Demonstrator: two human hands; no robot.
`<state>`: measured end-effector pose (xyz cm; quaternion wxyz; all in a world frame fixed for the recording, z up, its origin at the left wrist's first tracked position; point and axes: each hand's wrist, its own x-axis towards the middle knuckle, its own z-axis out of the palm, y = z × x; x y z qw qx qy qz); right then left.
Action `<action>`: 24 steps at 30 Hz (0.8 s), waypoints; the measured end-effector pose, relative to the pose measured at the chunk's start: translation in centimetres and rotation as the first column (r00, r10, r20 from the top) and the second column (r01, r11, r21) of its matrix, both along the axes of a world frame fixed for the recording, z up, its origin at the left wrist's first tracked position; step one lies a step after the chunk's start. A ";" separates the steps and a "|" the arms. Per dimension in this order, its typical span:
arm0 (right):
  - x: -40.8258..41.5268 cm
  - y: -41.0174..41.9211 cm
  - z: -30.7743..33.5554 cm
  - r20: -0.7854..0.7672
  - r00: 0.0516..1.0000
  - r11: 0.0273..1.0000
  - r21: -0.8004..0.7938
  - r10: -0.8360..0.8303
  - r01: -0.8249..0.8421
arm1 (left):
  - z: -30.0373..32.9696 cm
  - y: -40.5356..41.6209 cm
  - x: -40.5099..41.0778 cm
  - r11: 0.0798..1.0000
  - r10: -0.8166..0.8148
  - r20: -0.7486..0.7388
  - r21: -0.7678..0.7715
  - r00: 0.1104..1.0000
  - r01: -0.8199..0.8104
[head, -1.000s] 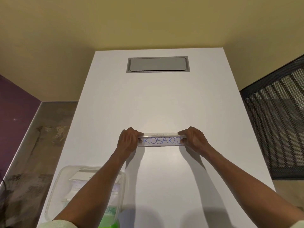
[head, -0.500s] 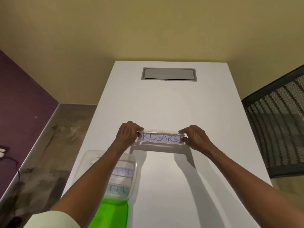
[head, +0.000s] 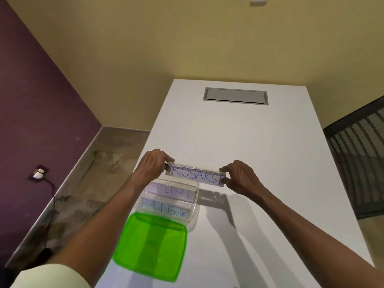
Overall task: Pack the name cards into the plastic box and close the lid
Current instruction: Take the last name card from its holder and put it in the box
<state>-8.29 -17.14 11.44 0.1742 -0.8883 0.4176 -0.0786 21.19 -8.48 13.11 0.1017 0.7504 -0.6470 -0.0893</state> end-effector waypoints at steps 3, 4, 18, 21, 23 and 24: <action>1.9 2.0 0.2 -0.004 0.999 0.999 0.000 0.038 -0.038 | 0.2 2.2 1.9 0.999 0.017 0.001 0.036 1.000 -0.017; 2.5 2.7 0.2 -0.008 0.999 0.999 -0.005 0.050 -0.050 | 0.2 2.8 2.5 0.999 0.021 0.007 0.043 1.000 -0.021; 9.1 8.0 -2.2 -0.243 0.959 0.984 -0.067 0.144 -0.164 | -2.4 6.9 6.5 0.977 0.016 0.082 0.211 0.997 -0.033; 9.9 8.7 -2.9 -0.253 0.953 0.981 -0.053 0.168 -0.187 | -3.4 7.5 6.5 0.961 0.014 0.112 0.274 0.994 -0.045; 10.5 9.0 -3.0 -0.287 0.940 0.977 -0.048 0.186 -0.208 | -3.9 7.7 6.4 0.956 0.001 0.146 0.289 0.989 -0.044; 10.7 9.1 -2.9 -0.328 0.923 0.972 -0.053 0.201 -0.230 | -4.2 7.8 6.4 0.955 -0.016 0.172 0.294 0.985 -0.036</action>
